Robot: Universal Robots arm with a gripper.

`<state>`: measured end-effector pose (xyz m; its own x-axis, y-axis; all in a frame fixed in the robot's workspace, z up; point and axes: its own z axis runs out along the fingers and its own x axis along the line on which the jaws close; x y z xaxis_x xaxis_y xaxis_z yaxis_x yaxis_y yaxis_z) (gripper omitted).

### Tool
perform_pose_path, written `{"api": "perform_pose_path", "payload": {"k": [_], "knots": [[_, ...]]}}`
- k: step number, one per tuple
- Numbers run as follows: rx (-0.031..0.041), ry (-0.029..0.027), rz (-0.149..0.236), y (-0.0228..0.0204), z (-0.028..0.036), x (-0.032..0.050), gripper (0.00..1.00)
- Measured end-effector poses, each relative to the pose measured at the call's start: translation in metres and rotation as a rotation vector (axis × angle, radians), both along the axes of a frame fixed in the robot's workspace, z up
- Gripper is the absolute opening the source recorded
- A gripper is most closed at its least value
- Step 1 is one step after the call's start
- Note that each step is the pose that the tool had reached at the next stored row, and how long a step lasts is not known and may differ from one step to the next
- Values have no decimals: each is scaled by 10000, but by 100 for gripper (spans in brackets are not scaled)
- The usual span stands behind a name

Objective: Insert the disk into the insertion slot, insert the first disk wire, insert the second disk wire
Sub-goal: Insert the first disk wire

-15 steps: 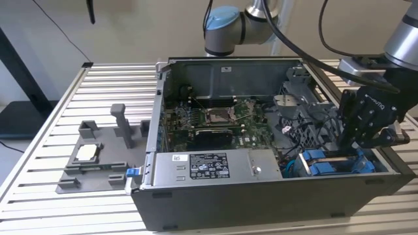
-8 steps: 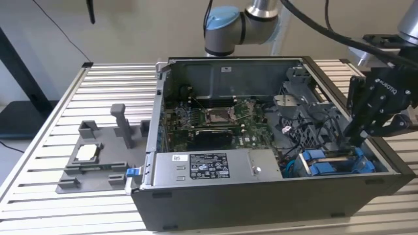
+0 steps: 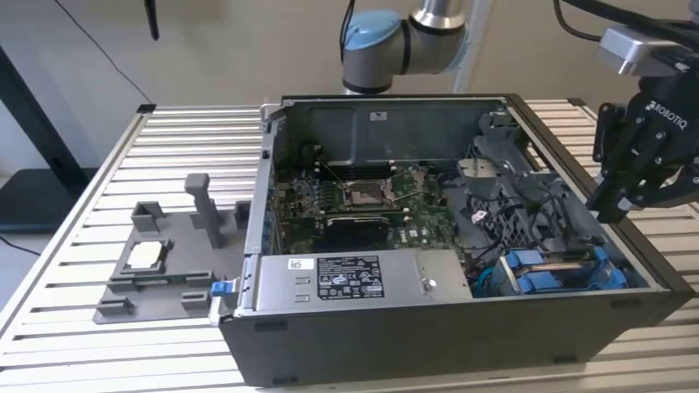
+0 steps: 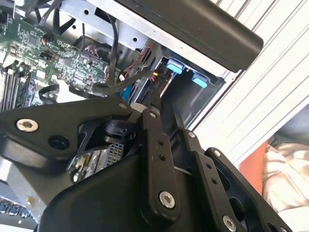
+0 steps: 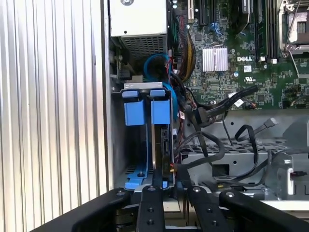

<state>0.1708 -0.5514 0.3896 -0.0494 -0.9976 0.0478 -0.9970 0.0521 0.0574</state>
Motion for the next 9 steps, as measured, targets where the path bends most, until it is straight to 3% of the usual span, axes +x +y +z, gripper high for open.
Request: {"api": "perform_pose_path", "payload": {"k": [5, 9], "knots": [[-2, -1, -1, 5, 2, -4, 27], [-2, -9, -1, 39, 1, -45, 27]]}}
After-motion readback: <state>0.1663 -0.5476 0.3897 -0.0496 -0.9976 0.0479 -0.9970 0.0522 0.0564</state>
